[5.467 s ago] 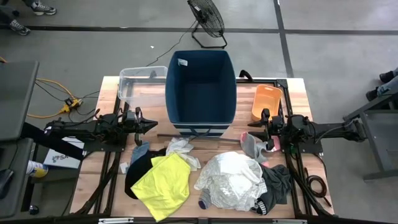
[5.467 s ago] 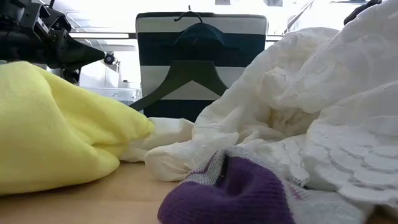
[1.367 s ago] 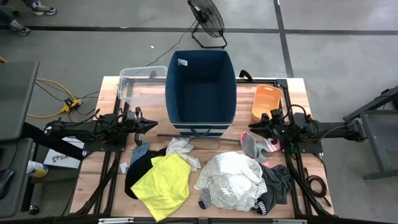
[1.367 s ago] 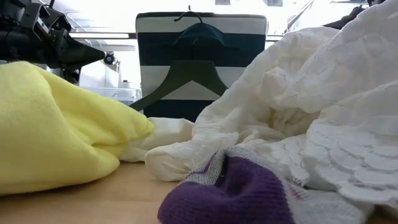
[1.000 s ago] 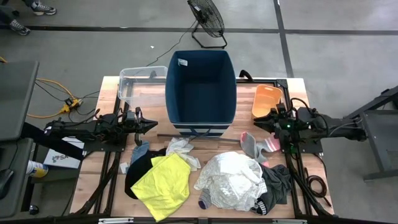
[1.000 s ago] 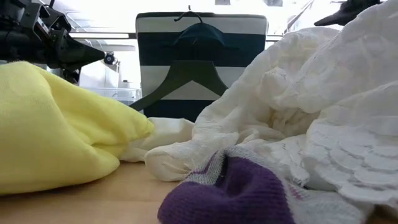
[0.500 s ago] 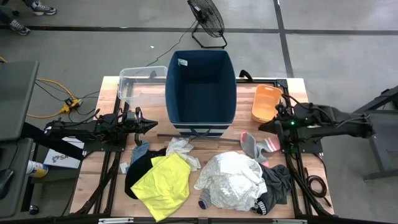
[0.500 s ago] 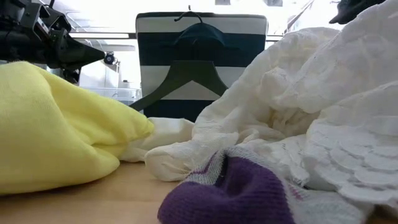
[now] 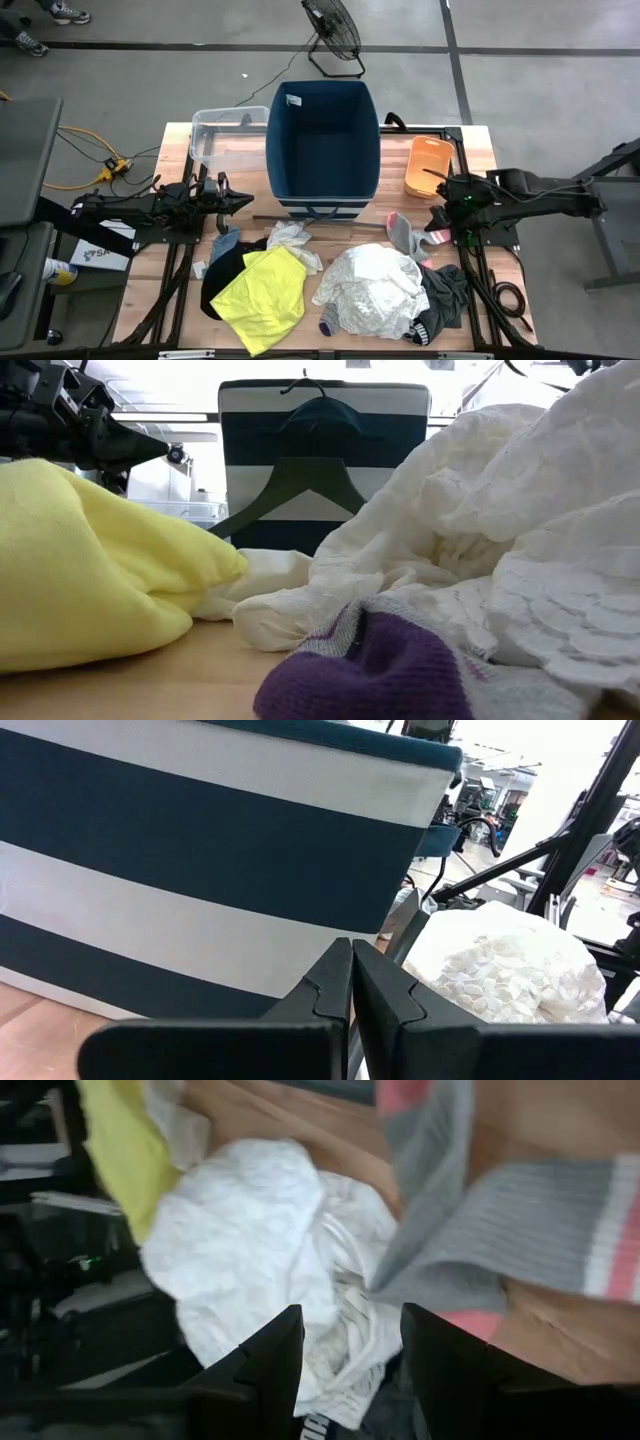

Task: Pick & Place Cloths
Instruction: Put the grey sock into the orange bin

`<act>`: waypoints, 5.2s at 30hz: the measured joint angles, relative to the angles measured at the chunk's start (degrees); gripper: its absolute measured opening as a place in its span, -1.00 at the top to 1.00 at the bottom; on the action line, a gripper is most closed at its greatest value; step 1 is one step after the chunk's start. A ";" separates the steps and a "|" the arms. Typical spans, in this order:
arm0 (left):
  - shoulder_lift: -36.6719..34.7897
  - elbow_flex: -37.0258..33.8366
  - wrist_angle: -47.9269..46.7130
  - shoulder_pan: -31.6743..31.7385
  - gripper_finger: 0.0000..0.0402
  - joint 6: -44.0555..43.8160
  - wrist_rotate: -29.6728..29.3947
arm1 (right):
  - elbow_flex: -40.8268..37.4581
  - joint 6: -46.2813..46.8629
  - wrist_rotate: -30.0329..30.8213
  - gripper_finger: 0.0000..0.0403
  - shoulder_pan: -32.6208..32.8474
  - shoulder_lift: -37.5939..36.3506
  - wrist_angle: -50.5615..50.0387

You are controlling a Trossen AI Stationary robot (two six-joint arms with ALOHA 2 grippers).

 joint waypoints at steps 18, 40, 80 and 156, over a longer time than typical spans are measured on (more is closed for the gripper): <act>0.01 0.00 0.00 0.00 0.95 0.00 0.00 | -1.26 -7.22 -0.41 0.20 0.00 4.55 -1.36; 0.01 0.00 0.02 0.01 0.95 0.00 0.00 | -3.76 -13.27 -1.25 -0.16 0.00 9.81 2.47; -0.01 0.00 0.00 0.01 0.95 0.00 0.00 | -3.72 28.45 29.69 -0.27 35.76 34.60 15.84; 0.00 0.00 0.01 0.01 0.95 0.01 0.00 | 18.23 0.33 60.37 0.98 19.78 17.85 -15.62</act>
